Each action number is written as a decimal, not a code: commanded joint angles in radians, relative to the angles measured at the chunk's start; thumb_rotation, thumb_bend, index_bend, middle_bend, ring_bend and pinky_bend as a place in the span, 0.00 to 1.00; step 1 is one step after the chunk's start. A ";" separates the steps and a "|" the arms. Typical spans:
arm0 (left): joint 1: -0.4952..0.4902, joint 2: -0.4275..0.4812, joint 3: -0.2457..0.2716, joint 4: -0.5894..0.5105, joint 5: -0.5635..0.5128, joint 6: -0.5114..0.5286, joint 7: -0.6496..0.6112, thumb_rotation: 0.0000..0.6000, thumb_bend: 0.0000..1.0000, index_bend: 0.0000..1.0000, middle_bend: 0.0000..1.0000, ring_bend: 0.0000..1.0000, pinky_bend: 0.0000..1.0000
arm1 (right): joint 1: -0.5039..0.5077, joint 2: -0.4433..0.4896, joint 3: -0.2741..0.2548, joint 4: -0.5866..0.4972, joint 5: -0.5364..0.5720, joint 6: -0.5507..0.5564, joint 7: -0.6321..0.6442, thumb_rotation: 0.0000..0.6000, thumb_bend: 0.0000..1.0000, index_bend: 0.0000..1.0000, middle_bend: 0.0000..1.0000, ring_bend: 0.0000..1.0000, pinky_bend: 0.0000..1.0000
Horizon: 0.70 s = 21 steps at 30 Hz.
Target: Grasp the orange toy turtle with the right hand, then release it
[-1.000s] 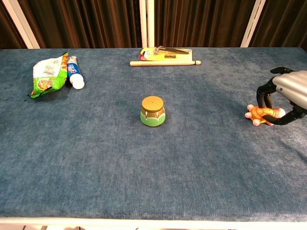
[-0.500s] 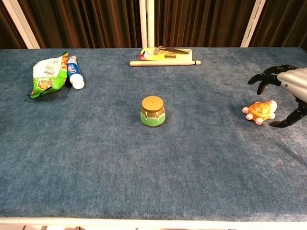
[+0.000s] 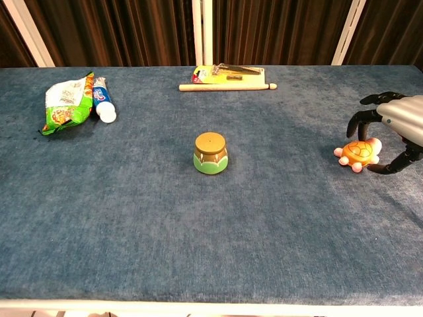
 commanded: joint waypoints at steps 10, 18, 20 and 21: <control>0.000 0.001 -0.001 0.006 -0.001 0.001 -0.009 1.00 0.02 0.06 0.00 0.00 0.00 | -0.013 -0.113 0.013 0.136 -0.029 0.098 0.008 1.00 0.38 1.00 0.87 0.37 0.00; 0.001 0.002 -0.001 0.002 0.003 0.006 -0.006 1.00 0.02 0.06 0.00 0.00 0.00 | -0.020 -0.120 0.028 0.145 -0.039 0.140 0.045 1.00 0.39 1.00 0.88 0.39 0.00; 0.001 0.002 -0.001 0.001 0.004 0.007 -0.003 1.00 0.02 0.06 0.00 0.00 0.00 | -0.021 -0.116 0.029 0.143 -0.039 0.140 0.057 1.00 0.37 0.98 0.83 0.39 0.00; 0.001 0.003 -0.001 0.000 0.004 0.007 -0.002 1.00 0.02 0.06 0.00 0.00 0.00 | -0.021 -0.111 0.026 0.139 -0.040 0.133 0.061 1.00 0.34 0.94 0.79 0.37 0.00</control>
